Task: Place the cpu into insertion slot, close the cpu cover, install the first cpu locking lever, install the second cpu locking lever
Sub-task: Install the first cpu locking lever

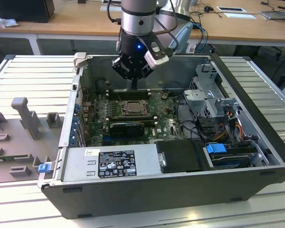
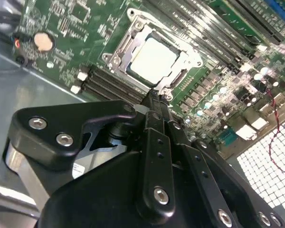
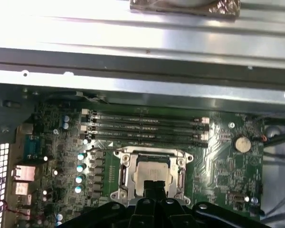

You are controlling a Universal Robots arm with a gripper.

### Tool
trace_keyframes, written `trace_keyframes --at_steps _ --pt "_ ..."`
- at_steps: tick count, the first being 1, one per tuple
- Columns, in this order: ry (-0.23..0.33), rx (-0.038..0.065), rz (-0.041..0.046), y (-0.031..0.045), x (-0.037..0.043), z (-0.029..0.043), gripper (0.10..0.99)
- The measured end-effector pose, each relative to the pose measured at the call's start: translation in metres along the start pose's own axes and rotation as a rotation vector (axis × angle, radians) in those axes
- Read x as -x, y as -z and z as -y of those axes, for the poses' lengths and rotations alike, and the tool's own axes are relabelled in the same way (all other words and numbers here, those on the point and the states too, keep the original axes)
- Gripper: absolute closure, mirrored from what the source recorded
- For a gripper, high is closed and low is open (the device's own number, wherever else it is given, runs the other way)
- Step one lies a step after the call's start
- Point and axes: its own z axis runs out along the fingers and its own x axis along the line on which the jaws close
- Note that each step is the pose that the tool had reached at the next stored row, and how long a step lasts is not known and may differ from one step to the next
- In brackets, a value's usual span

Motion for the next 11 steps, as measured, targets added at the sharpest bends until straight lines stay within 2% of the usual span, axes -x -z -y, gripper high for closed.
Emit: trace_keyframes --at_steps 11 --pt "0.055 0.006 -0.0007 -0.0002 -0.0080 -0.0004 0.980"
